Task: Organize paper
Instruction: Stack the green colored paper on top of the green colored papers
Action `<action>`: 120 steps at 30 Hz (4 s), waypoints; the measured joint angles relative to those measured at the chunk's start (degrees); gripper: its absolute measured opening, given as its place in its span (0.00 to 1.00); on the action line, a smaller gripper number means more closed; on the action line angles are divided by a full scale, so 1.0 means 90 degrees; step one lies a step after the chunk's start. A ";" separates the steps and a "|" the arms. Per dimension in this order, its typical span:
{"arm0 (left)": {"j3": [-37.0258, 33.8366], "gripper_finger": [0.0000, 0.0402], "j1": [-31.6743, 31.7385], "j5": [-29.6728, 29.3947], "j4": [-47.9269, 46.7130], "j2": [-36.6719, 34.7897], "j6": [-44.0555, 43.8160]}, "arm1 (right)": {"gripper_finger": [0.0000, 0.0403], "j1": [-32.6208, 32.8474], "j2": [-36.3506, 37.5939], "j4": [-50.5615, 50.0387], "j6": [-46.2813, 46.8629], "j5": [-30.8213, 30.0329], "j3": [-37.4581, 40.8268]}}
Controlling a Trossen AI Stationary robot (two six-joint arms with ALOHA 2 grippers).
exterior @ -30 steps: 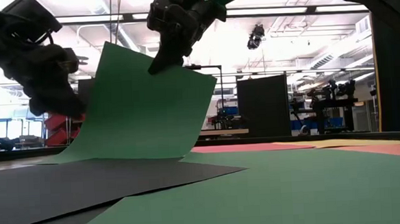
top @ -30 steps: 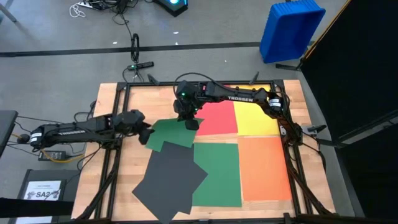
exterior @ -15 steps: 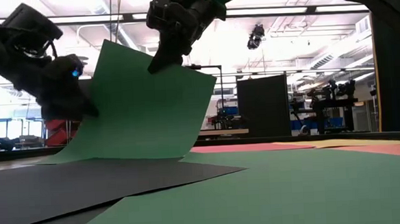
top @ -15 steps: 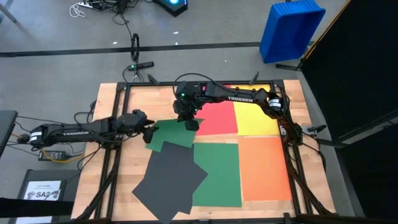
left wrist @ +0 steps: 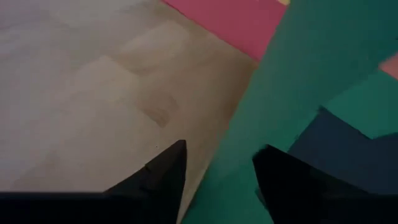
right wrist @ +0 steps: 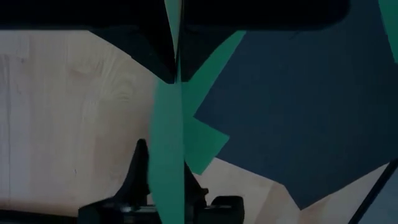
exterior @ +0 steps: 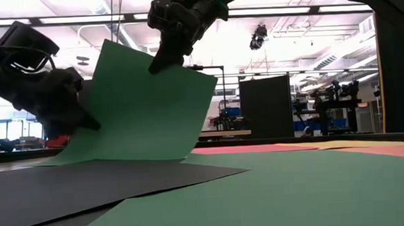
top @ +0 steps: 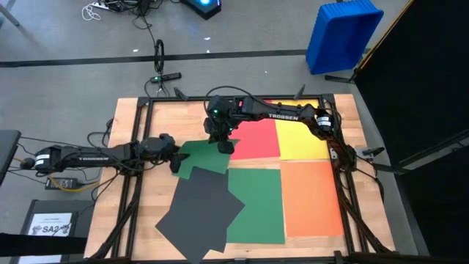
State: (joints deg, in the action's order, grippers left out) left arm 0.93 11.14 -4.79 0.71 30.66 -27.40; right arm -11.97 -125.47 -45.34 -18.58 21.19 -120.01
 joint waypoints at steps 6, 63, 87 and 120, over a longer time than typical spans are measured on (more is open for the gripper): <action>-0.0049 0.22 0.0000 0.0369 0.0358 0.0023 0.0025 | 0.00 0.0000 0.0000 0.0040 -0.0001 0.0000 0.0000; 0.3395 0.00 -0.2191 -0.0615 0.1683 0.2867 -0.0931 | 0.00 0.0464 0.0780 -0.3043 0.0127 -0.0820 -0.1661; 0.3393 0.00 -0.4470 -0.3398 0.4313 0.6130 -0.2906 | 0.00 0.1133 0.0777 -0.1045 0.1056 0.0474 0.1188; 0.3679 0.00 -0.4543 -0.3557 0.5233 0.7605 -0.4010 | 0.32 0.0436 0.3787 0.2121 0.2383 0.0297 0.5538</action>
State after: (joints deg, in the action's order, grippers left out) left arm 34.04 -29.75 -36.80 47.80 99.11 -63.49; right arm -8.04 -91.38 -26.26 2.86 23.86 -70.16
